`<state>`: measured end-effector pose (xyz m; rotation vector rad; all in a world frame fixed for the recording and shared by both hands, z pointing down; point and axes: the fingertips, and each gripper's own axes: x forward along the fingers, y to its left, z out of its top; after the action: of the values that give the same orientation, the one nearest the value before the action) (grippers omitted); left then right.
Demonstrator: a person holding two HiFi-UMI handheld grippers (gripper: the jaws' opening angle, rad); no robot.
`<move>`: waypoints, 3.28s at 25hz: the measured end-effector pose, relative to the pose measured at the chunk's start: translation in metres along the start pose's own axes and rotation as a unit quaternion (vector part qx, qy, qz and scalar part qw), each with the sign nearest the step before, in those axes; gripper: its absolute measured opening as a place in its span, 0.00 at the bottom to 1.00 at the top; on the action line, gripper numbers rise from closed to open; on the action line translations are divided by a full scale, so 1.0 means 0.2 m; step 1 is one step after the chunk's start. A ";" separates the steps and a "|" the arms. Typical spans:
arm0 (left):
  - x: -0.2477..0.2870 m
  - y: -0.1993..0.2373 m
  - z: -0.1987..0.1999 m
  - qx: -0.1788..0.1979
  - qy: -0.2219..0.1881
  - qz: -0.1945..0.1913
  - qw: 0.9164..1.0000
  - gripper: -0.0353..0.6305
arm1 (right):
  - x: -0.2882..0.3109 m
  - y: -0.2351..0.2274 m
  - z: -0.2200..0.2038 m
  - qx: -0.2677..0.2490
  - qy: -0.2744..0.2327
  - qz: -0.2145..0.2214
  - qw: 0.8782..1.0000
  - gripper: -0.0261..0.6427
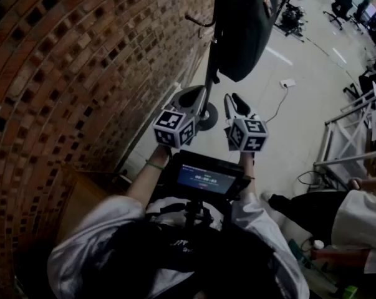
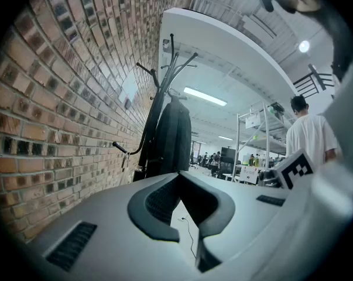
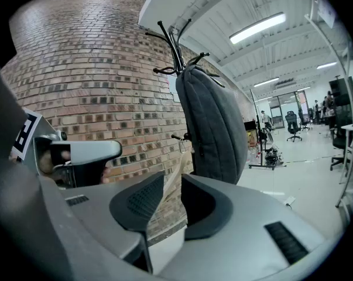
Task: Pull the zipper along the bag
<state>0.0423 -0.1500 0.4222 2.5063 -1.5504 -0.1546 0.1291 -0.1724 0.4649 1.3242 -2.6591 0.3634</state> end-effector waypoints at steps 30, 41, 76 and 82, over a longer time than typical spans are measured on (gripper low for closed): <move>0.55 0.50 0.12 -0.018 0.005 -0.078 0.997 0.06 | 0.60 -0.34 0.16 0.204 -0.012 -0.072 0.976 0.26; 0.56 0.51 0.11 -0.022 0.005 -0.094 0.995 0.06 | 0.59 -0.30 0.18 0.150 -0.023 -0.085 0.985 0.04; 0.63 0.47 0.05 -0.025 0.025 -0.122 0.992 0.06 | 0.46 -0.24 0.28 0.205 -0.048 -0.059 0.976 0.04; 0.61 0.47 0.05 -0.024 0.027 -0.120 0.992 0.06 | 0.42 -0.20 0.29 0.213 -0.051 -0.049 0.974 0.05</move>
<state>0.0117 -0.3006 0.4333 2.6284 -1.2065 -0.1546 0.1094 -0.2754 0.4353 1.6196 -2.6791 0.9190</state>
